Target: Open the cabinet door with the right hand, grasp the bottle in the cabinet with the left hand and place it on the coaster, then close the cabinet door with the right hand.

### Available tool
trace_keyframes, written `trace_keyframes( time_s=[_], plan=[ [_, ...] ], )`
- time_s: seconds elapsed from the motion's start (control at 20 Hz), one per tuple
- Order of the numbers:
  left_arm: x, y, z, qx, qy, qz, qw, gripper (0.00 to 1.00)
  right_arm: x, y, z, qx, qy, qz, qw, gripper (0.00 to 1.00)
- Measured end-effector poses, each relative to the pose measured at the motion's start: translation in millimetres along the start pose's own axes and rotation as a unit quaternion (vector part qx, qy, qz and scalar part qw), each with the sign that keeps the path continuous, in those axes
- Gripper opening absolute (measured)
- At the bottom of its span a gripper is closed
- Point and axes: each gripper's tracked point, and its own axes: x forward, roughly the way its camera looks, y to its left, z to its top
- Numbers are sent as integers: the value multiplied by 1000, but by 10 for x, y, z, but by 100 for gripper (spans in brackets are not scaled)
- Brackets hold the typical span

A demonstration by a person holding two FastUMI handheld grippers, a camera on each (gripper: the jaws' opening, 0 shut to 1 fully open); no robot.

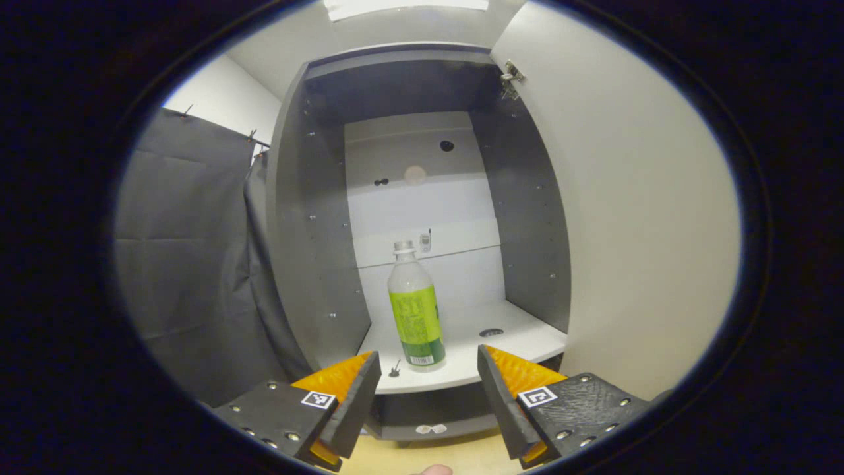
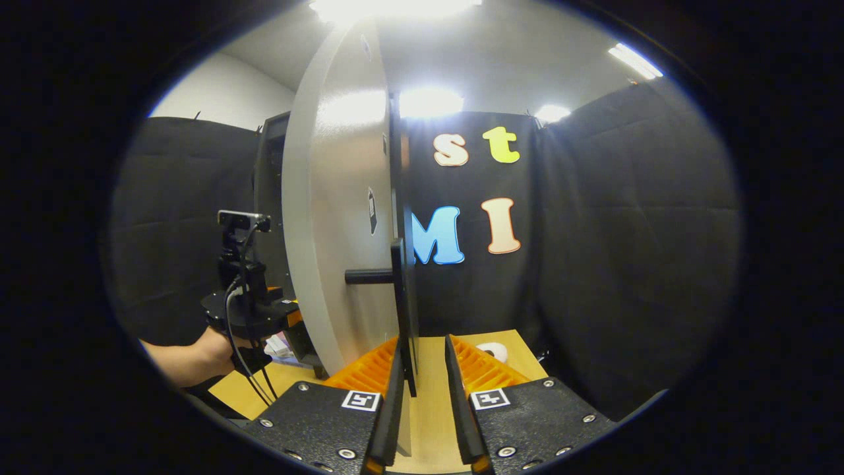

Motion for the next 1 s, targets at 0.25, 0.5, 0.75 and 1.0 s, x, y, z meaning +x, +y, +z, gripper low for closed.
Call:
trace_keyframes(
  time_s=[0.25, 0.5, 0.75, 1.0],
  plan=[
    [550, 49, -11, -16, -12, -7, 1000, 90, -197, -44, 121, -32, -26, -36, 999, 49],
    [1059, 91, -135, -26, -9, -10, 1000, 84, -350, -504, -67, -36, -43, -150, 987, 65],
    [1460, 180, -103, -30, -26, -4, 999, 84, -411, -792, -308, 14, -26, -246, 969, 65],
    [1529, 157, -178, -47, -21, -16, 999, 74, -419, -862, -548, 19, 10, -281, 960, 65]
  ],
)
